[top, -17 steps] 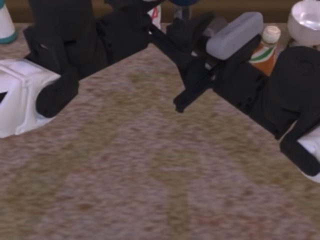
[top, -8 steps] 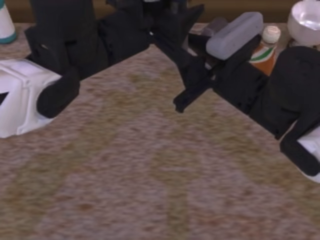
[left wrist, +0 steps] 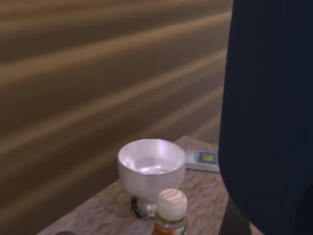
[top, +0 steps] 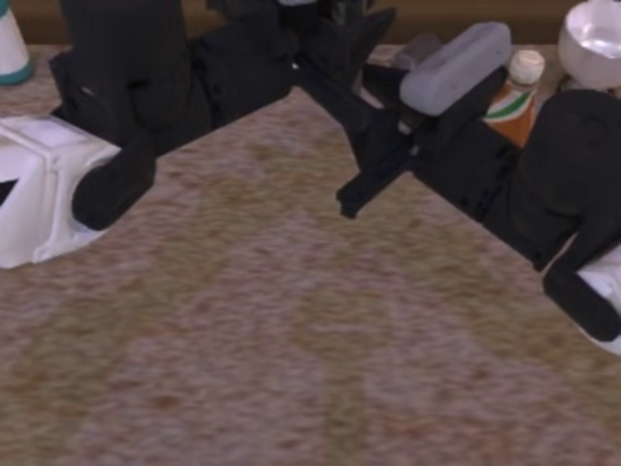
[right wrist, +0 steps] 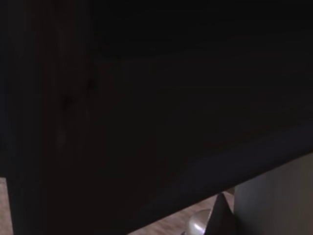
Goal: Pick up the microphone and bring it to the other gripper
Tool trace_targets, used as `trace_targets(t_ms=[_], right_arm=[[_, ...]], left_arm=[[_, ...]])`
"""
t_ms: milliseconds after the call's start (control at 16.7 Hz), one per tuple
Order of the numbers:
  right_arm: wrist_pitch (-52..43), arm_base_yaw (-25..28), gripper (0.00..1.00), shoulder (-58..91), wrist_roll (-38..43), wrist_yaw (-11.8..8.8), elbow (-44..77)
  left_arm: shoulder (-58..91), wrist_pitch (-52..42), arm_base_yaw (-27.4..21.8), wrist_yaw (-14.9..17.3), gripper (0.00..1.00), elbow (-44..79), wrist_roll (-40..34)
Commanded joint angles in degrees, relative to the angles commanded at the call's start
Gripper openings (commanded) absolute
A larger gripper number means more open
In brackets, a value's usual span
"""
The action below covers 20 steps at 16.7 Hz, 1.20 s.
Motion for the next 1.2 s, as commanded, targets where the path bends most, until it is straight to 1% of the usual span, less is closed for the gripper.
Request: trace_targets(t_ms=[60,840,900,1200], right_arm=[[0.00,0.00,0.00,0.00,0.00,0.00,0.00],[0.00,0.00,0.98,0.00,0.00,0.00,0.00],[0.00,0.00,1.00,0.00,0.00,0.00,0.00],[0.00,0.00,1.00,0.00,0.00,0.00,0.00]], left_arm=[[0.00,0.00,0.00,0.00,0.00,0.00,0.00],[0.00,0.00,0.00,0.00,0.00,0.00,0.00],[0.00,0.00,0.00,0.00,0.00,0.00,0.00],[0.00,0.00,0.00,0.00,0.00,0.00,0.00]])
